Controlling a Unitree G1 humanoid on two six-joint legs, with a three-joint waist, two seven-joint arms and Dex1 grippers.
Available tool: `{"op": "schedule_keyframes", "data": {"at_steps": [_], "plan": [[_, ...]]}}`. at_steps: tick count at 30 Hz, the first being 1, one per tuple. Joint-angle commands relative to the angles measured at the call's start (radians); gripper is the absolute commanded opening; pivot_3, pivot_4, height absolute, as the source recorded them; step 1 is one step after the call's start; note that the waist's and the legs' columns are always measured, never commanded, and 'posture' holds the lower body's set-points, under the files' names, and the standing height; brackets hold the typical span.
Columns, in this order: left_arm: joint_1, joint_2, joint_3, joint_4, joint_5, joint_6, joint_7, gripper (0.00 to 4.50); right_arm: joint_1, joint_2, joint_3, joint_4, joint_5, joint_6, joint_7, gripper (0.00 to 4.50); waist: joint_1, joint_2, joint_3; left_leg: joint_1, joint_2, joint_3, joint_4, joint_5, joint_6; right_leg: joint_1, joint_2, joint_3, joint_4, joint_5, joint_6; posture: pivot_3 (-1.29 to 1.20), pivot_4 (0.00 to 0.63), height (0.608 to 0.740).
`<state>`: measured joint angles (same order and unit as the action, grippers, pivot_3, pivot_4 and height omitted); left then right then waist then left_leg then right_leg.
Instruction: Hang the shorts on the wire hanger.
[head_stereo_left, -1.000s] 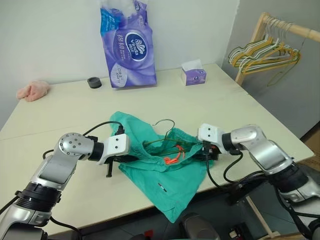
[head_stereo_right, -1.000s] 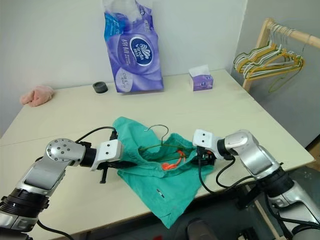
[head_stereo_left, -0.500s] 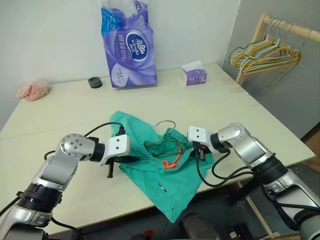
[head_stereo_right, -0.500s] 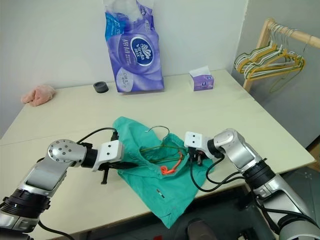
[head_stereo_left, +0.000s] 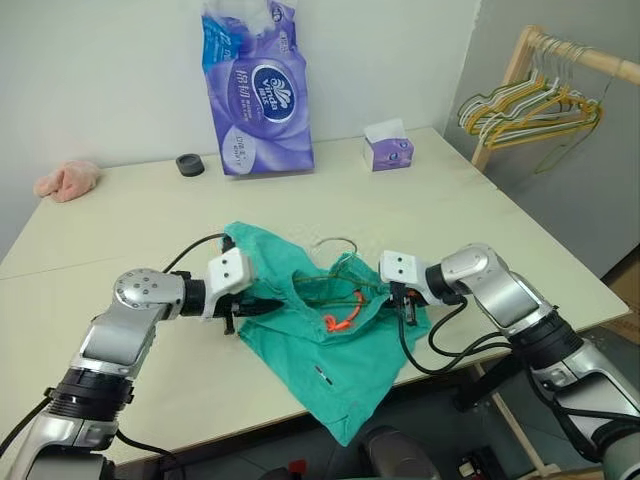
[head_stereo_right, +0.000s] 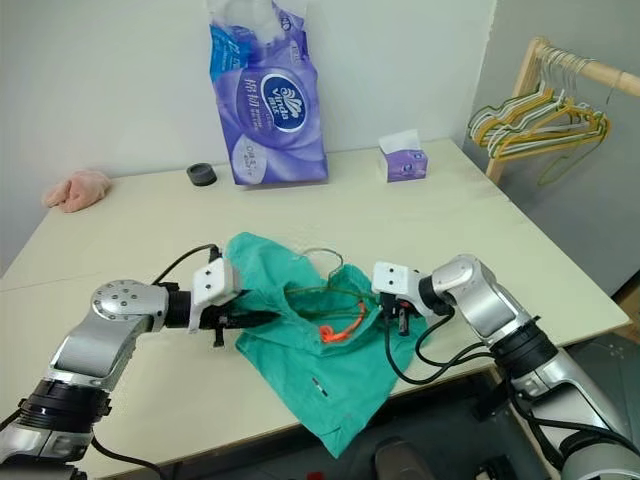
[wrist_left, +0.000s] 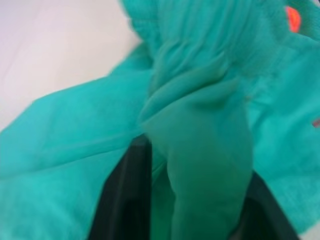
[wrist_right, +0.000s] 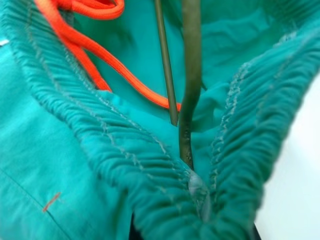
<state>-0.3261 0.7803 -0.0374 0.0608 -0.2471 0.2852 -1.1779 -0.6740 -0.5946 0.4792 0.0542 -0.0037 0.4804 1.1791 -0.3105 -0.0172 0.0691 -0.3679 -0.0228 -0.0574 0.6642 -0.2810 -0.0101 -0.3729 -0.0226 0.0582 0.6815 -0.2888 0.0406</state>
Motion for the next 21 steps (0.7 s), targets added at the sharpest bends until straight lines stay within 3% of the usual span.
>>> {"op": "schedule_keyframes", "data": {"at_steps": [1, 6, 16, 21], "plan": [[-0.021, 0.015, 0.072, 0.018, -0.062, 0.039, -0.004, 2.93, 0.009, -0.037, -0.064, -0.065, 0.033, 0.021, 0.014, 0.00, 0.000, 0.000, 0.000, 0.000, 0.000, 0.000, 0.000, 0.000, 0.000, 0.000, 0.000, 0.000, 0.000, 0.000, 0.000, -0.33, 0.017, 0.740], [-0.035, 0.035, 0.074, 0.059, -0.059, 0.023, -0.032, 4.43, 0.022, -0.071, -0.081, -0.101, 0.052, 0.041, 0.025, 0.00, -0.001, 0.000, 0.000, 0.000, 0.000, 0.000, 0.000, 0.000, 0.000, 0.000, 0.000, 0.000, 0.000, 0.000, 0.000, -0.34, 0.013, 0.740], [-0.098, 0.022, -0.027, 0.197, 0.074, -0.186, -0.058, 4.43, 0.042, -0.119, -0.090, -0.166, 0.082, 0.083, 0.039, 0.00, -0.011, -0.001, -0.001, 0.000, 0.000, 0.000, 0.000, 0.000, 0.000, 0.000, 0.000, 0.000, 0.000, 0.000, 0.000, -0.35, 0.014, 0.740], [-0.140, -0.016, -0.046, 0.271, 0.118, -0.272, -0.022, 3.22, 0.046, -0.129, -0.095, -0.181, 0.086, 0.103, 0.042, 0.00, -0.018, -0.001, -0.001, -0.001, 0.000, 0.000, 0.000, 0.000, 0.000, 0.000, 0.000, -0.001, 0.000, 0.000, 0.000, -0.36, 0.015, 0.740]]}}
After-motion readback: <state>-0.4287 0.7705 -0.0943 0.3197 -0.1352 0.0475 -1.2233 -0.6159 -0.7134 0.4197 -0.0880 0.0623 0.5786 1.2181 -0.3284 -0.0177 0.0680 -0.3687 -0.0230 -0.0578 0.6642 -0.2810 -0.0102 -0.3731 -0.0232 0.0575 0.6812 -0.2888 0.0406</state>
